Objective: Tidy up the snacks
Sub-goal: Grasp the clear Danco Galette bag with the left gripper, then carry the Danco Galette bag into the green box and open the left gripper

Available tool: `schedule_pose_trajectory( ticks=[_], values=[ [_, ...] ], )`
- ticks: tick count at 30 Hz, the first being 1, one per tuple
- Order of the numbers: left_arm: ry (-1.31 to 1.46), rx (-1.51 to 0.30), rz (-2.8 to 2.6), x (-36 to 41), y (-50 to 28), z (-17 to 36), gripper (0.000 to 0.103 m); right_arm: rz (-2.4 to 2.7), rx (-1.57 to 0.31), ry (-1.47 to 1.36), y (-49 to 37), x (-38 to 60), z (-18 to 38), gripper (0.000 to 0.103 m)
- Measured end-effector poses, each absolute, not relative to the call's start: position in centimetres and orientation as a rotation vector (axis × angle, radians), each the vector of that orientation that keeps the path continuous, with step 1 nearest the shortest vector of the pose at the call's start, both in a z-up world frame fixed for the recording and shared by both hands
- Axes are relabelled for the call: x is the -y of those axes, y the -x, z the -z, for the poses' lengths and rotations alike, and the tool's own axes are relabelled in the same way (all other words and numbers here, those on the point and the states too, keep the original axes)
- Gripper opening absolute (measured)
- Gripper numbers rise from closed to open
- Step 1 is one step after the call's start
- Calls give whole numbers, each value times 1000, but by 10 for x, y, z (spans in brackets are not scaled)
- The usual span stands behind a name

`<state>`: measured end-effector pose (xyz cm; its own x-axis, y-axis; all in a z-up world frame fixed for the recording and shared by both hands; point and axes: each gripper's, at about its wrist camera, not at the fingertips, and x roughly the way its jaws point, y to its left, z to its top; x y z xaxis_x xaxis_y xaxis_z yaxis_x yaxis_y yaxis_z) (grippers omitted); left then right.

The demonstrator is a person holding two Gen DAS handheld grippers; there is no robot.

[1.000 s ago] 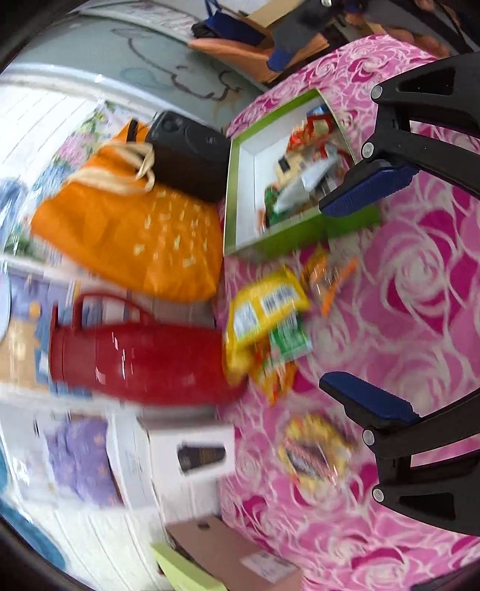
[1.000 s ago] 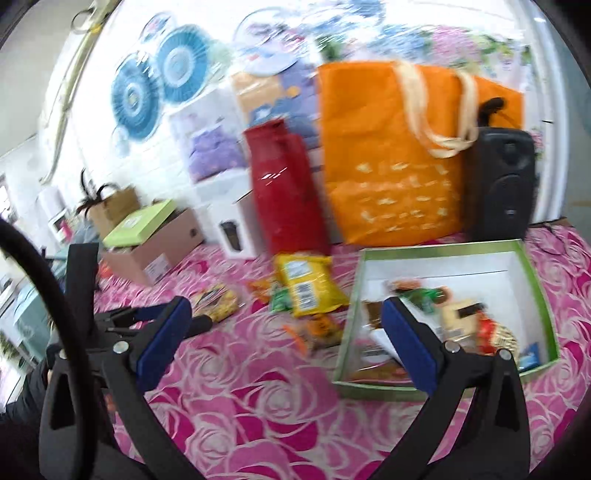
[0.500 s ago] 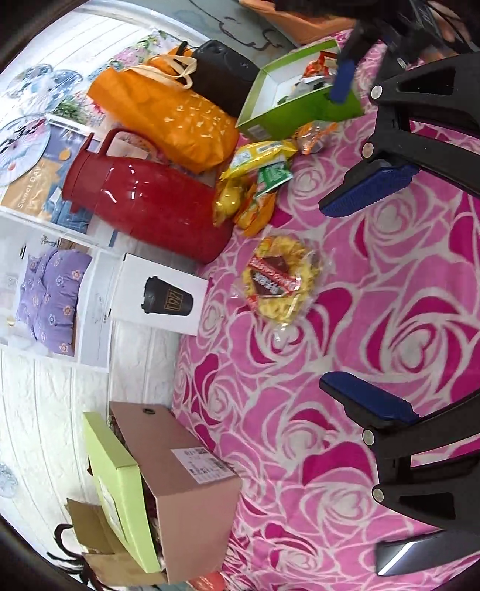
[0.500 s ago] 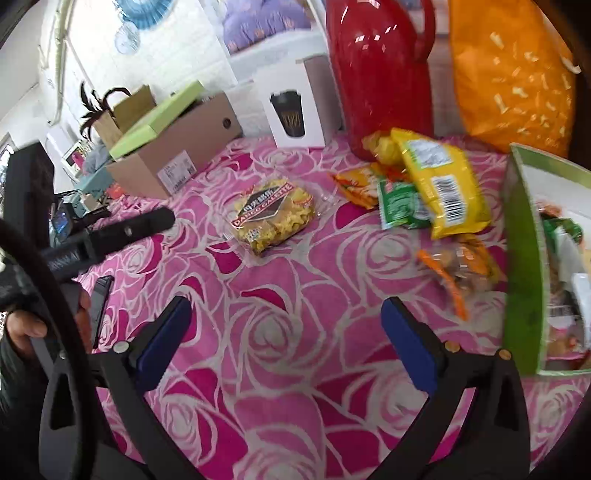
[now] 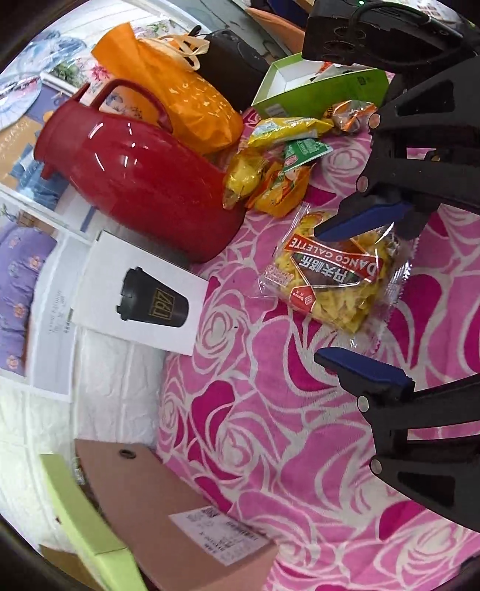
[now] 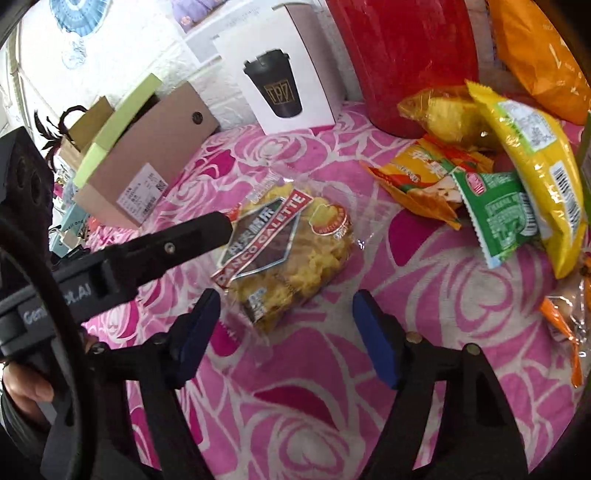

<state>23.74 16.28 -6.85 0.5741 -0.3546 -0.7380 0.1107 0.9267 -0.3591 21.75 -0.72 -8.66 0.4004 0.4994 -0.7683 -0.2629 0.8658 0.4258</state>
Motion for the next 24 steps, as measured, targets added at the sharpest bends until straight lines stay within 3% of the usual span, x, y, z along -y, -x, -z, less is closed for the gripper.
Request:
schedule_pose_trajectory(
  ticks=[2, 3, 5, 10, 19, 24],
  values=[
    [311, -943, 283, -162, -242, 76, 59, -496, -1038, -240, -217, 7, 86, 45],
    [319, -960, 290, -161, -244, 82, 51, -508, -1042, -256, -217, 9, 87, 38],
    [320, -990, 299, -156, -247, 90, 33, -514, -1040, -277, -217, 15, 87, 34],
    [323, -994, 310, -149, -237, 91, 27, -522, -1033, -271, -210, 23, 85, 31],
    [322, -1000, 293, -127, -222, 91, 32, -506, -1027, -227, -192, 40, 79, 29],
    [269, -985, 283, -107, -204, 79, 16, -510, -965, -226, -174, 64, 58, 29]
  ],
)
